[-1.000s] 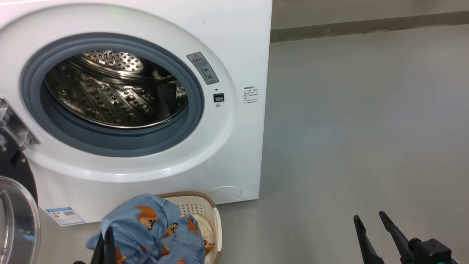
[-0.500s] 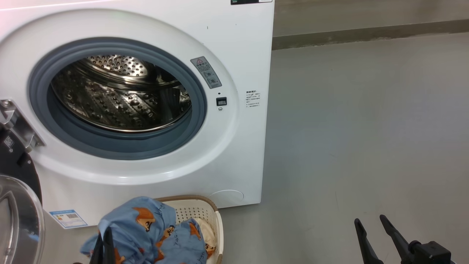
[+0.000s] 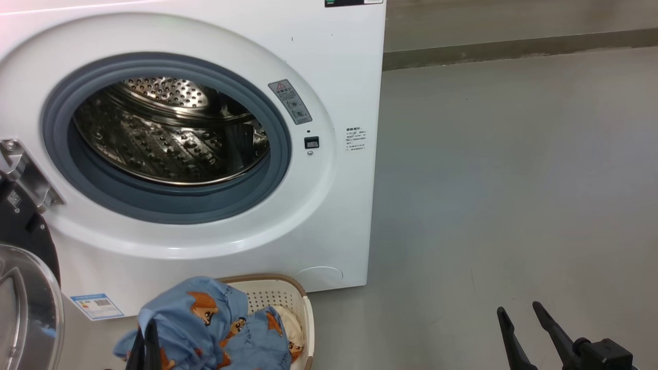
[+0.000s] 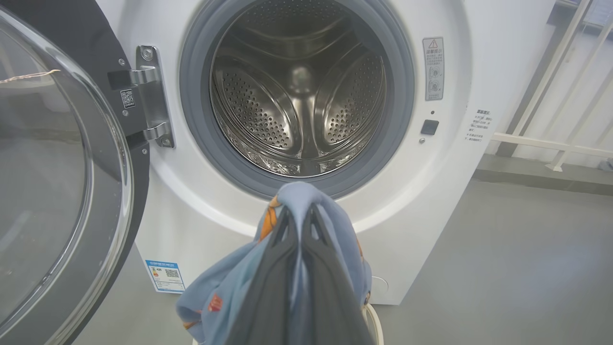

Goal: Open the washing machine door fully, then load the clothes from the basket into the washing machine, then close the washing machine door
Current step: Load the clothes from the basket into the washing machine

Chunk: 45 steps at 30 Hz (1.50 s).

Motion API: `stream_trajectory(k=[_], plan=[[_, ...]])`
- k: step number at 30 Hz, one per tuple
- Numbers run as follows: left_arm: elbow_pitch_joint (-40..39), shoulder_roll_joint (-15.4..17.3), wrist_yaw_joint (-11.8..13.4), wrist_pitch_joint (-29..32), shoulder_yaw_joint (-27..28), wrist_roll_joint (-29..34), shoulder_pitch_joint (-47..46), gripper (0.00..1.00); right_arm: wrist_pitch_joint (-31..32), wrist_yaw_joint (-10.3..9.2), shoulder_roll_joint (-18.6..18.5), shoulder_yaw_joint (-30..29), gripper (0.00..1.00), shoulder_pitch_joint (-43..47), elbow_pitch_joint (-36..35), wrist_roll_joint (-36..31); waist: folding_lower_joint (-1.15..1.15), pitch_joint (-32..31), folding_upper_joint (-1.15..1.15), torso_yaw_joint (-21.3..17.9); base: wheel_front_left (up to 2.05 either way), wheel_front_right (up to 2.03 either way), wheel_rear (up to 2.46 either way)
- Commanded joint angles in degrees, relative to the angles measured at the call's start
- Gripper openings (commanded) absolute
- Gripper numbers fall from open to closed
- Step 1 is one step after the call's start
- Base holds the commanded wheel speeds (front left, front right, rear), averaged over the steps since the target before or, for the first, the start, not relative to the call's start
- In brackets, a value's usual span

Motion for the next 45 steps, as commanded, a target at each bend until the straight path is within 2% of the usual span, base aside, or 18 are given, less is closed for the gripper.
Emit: stream_trajectory(k=[1,21,29,36,45], plan=[[-1.78,0.50,0.09,-0.60,1.93,0.36,-1.32,0.00,-0.28,0.09,-0.74,1.17,1.00,-0.43,-1.49,-0.44,0.00,0.07,0.00,0.11,0.00,0.00,0.00],[-2.84,0.50,0.11,-0.60,1.83,0.29,-1.11,0.00,-0.28,0.09,-0.72,1.46,1.00,-0.57,-1.47,-0.48,0.00,0.12,0.00,-0.26,0.00,0.00,0.00],[-1.97,0.50,-1.17,-0.60,2.25,0.72,-2.83,0.00,-0.28,0.09,-0.58,1.43,1.00,-0.72,-1.56,-0.50,0.00,0.61,0.00,-0.77,0.00,0.00,0.00],[0.41,0.50,-2.25,-0.60,2.93,1.91,-6.85,0.00,-0.28,0.09,-0.07,1.49,1.00,-1.36,-1.77,-0.47,0.00,1.69,0.00,-2.46,0.00,0.00,0.00],[6.16,0.54,-1.60,-0.60,5.42,3.62,-15.58,0.00,-0.28,0.09,1.25,2.32,1.00,-2.57,-1.77,-0.18,0.00,4.45,0.00,-6.35,0.00,0.00,0.00]])
